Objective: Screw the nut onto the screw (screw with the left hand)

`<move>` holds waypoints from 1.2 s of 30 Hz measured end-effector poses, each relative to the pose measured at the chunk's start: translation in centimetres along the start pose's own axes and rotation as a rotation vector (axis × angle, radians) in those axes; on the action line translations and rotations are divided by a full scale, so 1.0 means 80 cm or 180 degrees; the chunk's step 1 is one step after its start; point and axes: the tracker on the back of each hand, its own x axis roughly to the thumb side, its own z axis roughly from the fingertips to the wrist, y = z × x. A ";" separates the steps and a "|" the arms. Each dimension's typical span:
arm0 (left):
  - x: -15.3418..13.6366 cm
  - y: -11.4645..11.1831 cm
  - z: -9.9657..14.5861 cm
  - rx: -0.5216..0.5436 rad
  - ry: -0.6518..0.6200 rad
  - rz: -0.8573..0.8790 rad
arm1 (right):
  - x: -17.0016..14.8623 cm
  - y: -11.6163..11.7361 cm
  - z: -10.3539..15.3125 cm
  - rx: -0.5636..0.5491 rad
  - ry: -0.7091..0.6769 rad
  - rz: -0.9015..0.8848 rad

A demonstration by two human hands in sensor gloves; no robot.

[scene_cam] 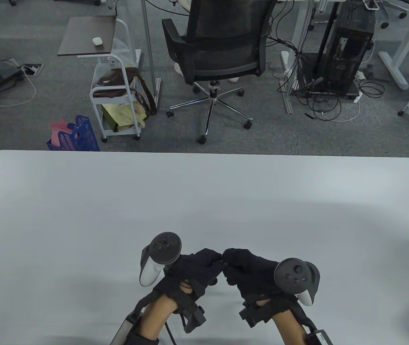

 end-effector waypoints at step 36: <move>-0.005 0.006 0.001 -0.0107 0.0084 0.0219 | 0.003 -0.001 0.001 -0.0071 -0.0078 0.0025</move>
